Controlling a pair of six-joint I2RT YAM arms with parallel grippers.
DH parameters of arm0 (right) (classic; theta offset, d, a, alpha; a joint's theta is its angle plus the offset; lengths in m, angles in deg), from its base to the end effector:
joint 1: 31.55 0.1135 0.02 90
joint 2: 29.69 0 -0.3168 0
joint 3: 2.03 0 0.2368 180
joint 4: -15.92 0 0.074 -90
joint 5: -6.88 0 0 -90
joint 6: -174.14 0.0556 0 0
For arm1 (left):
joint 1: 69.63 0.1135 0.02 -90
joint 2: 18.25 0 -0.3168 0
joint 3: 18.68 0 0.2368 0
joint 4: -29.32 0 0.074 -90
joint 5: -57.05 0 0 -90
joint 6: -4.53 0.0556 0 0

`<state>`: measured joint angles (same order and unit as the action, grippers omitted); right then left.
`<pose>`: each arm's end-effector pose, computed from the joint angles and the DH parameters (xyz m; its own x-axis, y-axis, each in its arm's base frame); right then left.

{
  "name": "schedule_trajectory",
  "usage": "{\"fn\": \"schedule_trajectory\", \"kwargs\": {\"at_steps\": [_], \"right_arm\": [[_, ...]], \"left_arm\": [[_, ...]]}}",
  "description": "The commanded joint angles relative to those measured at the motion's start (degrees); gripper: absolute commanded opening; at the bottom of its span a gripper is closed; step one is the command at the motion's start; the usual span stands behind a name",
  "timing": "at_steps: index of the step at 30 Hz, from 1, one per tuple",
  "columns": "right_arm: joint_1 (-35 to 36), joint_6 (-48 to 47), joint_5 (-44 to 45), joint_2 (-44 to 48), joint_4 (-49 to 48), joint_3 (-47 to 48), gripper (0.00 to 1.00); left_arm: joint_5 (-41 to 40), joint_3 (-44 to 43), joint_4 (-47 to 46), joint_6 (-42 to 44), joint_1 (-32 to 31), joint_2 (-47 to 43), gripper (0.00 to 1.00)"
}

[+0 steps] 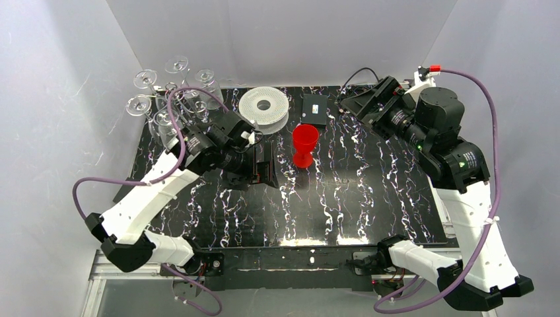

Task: Take the wine glass off the wine glass rack
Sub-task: Pick up the wine glass from the wine rack.

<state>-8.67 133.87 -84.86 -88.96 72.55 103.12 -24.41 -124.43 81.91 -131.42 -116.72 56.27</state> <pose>0.1378 0.0600 0.5316 -0.4286 0.6469 -0.6307 -0.1378 0.6431 0.7533 0.1696 -0.1946 0.4946 -0.7607 -0.2256 -0.6087 0.3908 0.5894 -0.7070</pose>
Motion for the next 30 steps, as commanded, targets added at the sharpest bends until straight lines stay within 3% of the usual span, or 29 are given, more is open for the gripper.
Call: {"fn": "schedule_trajectory", "kwargs": {"at_steps": [1, 10, 20, 25, 30], "right_arm": [[-0.1, 0.4, 0.0, -0.3, -3.4, 0.4, 0.98], [-0.1, 1.4, -0.2, 0.8, -2.8, -1.6, 0.98], [-0.1, 3.0, -2.1, 1.2, -2.3, -3.0, 0.98], [-0.1, 3.6, -3.0, 1.5, -2.0, -3.7, 0.98], [-0.1, 3.6, -4.2, 1.5, -1.8, -4.0, 0.98]], "left_arm": [[-2.6, -8.5, 11.6, 4.3, 0.3, 2.1, 0.98], [-14.3, -25.6, 24.0, 13.4, 0.3, 2.6, 0.98], [-32.6, -54.8, 40.1, 27.7, 0.4, 12.9, 0.97], [-38.8, -52.9, 36.9, 31.1, 1.8, 11.0, 0.96], [-37.1, -55.5, 38.5, 32.2, 8.7, 12.6, 0.95]]}}
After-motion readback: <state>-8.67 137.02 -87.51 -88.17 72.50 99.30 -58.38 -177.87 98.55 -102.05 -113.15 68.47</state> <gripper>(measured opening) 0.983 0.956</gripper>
